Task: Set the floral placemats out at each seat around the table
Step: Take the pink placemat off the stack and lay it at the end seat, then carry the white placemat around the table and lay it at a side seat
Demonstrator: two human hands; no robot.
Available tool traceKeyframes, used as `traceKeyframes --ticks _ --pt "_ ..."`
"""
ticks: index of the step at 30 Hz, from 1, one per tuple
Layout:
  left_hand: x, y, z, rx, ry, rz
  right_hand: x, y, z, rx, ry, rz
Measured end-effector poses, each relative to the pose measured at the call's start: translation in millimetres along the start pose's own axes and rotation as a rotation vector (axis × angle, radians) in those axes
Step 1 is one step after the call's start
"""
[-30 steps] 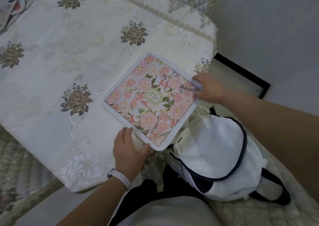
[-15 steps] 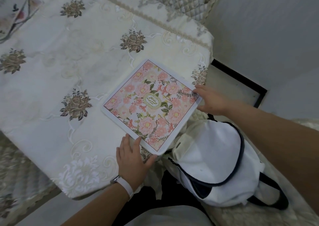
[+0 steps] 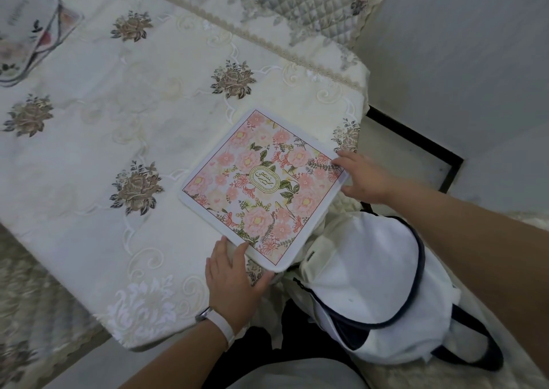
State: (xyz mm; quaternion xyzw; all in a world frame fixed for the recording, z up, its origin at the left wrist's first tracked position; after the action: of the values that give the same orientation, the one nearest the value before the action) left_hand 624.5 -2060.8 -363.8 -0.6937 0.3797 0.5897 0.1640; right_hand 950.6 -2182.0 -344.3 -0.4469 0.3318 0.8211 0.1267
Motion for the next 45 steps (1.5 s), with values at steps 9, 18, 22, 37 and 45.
traceKeyframes --ticks 9,18,22,37,45 --pt "-4.1 -0.2 0.5 -0.021 0.01 0.006 -1.5 5.8 3.4 0.019 -0.018 0.041" --pt "-59.2 -1.3 32.2 -0.044 0.359 -0.053 -17.8 18.8 65.0 -0.069 -0.101 -0.172" --pt "-102.9 -4.6 69.0 -0.154 0.56 -0.123 -20.7 20.1 134.1 -0.196 -0.067 -0.182" --pt "-225.8 79.1 203.1 -0.286 -0.26 -0.297 10.9 30.0 399.9 -0.821 0.169 -0.168" --pt "-250.3 181.8 254.7 -0.605 -0.198 -0.36 59.4 63.0 514.1 -1.194 0.254 -0.028"
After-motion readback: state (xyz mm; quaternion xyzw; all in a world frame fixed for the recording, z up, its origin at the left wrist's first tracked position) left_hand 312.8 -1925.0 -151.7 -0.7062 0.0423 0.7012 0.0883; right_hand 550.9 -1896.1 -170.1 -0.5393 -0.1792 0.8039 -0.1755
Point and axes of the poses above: each hand's wrist, its own y-axis away from the middle knuckle, its own x-axis out of the palm, z = x × y, the point moved 6 cm from there along -y, towards the middle knuckle, and after that the axes turned 7 degrees about -y, right-handed, at the moved point
